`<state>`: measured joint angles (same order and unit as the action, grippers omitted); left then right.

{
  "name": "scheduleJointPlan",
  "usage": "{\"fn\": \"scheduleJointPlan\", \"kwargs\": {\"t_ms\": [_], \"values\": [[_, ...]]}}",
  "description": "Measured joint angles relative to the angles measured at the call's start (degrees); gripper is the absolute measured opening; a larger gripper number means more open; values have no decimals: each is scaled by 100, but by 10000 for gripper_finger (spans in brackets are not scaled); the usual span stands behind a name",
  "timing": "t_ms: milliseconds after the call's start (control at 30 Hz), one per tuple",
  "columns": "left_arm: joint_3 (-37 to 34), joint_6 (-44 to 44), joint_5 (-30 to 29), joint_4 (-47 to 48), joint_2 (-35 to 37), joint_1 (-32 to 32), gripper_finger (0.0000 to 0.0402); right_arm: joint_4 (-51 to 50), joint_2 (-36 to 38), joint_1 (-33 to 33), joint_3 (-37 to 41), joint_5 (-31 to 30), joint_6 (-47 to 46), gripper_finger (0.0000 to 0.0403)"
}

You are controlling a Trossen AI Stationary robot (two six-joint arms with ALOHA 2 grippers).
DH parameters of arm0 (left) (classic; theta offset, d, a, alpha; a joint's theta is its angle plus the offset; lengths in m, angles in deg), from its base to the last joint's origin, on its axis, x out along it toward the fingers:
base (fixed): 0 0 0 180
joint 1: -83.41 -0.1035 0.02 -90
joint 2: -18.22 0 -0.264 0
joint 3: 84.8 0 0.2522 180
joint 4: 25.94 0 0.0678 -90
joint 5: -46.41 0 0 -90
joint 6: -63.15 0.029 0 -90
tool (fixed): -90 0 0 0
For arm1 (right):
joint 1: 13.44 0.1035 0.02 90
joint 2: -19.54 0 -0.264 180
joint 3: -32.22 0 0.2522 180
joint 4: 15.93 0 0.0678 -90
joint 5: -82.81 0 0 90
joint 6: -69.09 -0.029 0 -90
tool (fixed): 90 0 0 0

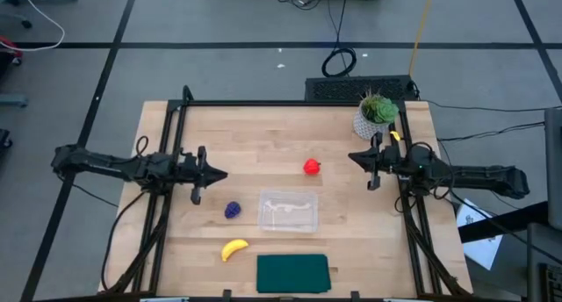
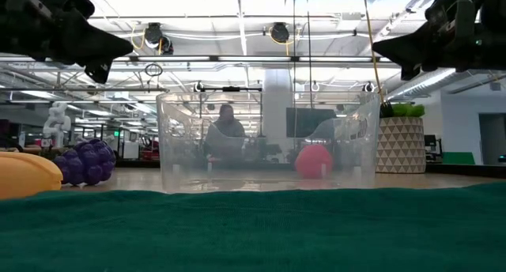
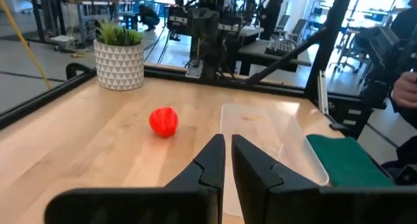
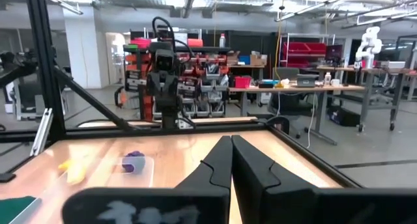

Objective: Pick and placing Produce into tupperware
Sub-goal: Put the grapes into the transparent bin

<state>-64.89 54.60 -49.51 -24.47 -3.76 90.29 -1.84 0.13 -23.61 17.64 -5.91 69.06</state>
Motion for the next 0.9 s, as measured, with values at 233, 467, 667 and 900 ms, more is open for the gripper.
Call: {"fn": "scheduleJointPlan", "kwargs": {"t_ms": [233,467,667,900], "values": [[0,482,205,-529,-97,127,59,61,-30,0,0,-1,31,0],[0,594,274,-1110,-95,396,172,60,-30,0,0,-2,31,0],[2,677,482,-1641,-94,624,243,7,-69,0,0,-2,-74,0],[2,731,750,-2752,-92,929,264,19,-126,0,0,-1,-144,0]]}}
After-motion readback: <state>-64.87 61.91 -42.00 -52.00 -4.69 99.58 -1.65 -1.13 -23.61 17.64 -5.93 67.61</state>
